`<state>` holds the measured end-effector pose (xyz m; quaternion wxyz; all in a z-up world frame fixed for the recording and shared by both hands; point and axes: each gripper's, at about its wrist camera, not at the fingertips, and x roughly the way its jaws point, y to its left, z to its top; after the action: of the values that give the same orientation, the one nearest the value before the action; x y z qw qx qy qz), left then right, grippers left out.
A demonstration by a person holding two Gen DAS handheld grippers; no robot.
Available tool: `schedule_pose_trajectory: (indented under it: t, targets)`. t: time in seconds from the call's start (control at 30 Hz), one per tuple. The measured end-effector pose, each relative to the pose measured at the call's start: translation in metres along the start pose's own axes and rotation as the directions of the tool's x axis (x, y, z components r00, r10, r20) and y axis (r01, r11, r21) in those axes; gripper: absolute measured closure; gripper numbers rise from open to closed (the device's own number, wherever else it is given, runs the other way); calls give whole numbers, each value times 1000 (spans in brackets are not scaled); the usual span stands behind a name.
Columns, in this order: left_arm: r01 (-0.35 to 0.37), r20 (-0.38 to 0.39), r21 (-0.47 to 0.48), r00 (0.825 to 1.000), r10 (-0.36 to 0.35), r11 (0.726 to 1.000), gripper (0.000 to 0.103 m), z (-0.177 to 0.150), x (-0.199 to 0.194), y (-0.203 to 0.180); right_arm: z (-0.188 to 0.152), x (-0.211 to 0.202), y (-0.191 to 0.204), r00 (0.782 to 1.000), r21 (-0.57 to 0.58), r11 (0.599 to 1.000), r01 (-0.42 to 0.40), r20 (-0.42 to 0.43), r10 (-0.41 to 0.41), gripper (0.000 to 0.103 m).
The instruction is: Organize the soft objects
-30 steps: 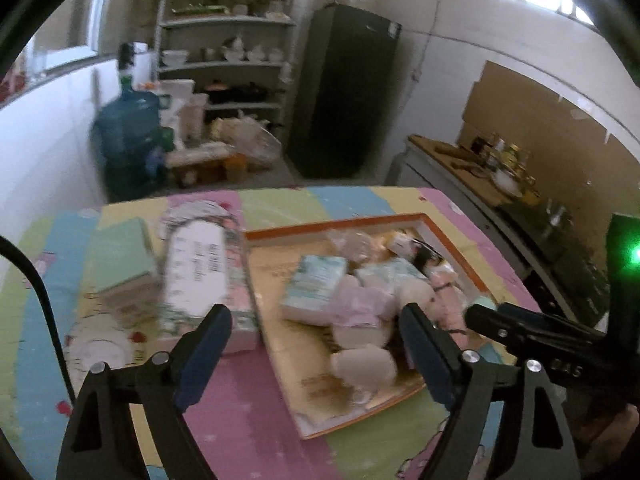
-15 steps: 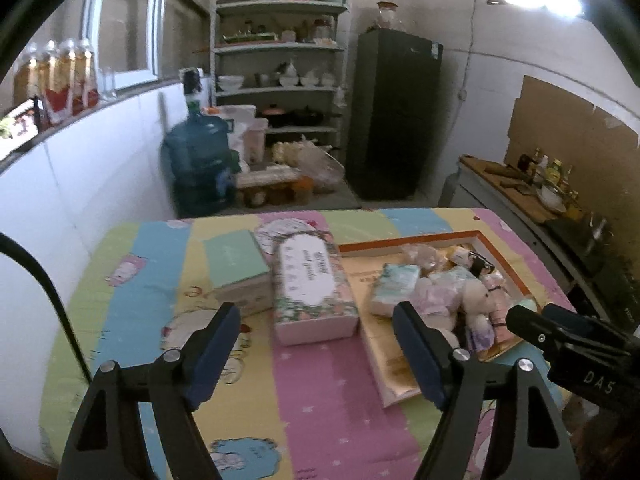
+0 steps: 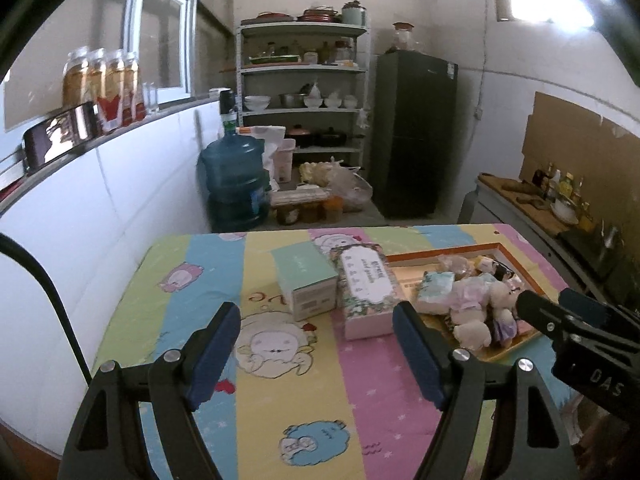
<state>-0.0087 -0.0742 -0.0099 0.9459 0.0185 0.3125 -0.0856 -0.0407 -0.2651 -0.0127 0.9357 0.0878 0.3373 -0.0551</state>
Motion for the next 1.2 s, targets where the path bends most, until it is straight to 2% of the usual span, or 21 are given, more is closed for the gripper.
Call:
schedule_pose_trajectory:
  t: [0.27,0.57,0.8,1.0,1.2]
  targets:
    - [-3,-14,-26,1000,3,1000,26,-8,-18,23,-13,-22,29,998,16,999,34,48,-35,32]
    - [8,-24,-26,1000,-8,1000,26,-12,-33,35,-24,-35,46,996,20,998,63,59,-64,32]
    - [-7,-24,-42,1000,6,999,26,-9,-31,23,-14,-36,36,996,-10,999,47,72,-46,32]
    - [-61,-16,-59,998,61,996,26,-4,-26,2,-3,-31,17,996,-48,999,14,89,-9,32]
    - [-64,-23,-50,998,63,997,26,-3,-24,-16,3,-25,2,996,-48,999,-2,90,6,32]
